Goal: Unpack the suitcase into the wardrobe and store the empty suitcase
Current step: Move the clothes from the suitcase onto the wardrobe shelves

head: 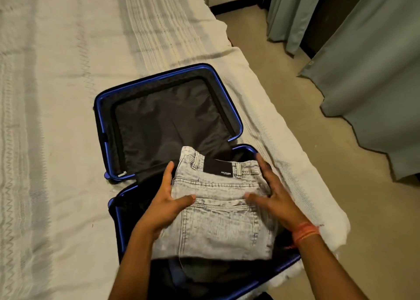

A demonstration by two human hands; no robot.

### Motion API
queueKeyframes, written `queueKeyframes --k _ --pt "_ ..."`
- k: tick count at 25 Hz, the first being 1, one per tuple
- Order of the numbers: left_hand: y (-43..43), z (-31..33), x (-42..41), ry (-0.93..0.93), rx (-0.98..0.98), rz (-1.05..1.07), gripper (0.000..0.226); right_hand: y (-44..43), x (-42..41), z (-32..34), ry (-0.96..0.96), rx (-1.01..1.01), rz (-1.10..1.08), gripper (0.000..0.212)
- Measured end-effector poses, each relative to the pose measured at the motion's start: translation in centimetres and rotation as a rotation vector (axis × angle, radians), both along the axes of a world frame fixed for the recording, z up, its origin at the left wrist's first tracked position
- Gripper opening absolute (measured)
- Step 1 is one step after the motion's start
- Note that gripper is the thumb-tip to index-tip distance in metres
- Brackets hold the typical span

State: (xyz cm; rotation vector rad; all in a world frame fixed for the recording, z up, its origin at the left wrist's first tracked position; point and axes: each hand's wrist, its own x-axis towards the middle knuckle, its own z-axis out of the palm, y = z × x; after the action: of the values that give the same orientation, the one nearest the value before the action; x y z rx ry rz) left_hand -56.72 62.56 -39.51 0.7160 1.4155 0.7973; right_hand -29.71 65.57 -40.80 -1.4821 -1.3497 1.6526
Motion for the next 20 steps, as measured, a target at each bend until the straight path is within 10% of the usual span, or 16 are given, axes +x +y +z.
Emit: queueKeyframes --k 20 --pt "-4.1 14.8 30.7 0.283 0.668 -1.082 0.079 -26.4 18.9 16.2 -0.735 0.148 -0.856 0.101"
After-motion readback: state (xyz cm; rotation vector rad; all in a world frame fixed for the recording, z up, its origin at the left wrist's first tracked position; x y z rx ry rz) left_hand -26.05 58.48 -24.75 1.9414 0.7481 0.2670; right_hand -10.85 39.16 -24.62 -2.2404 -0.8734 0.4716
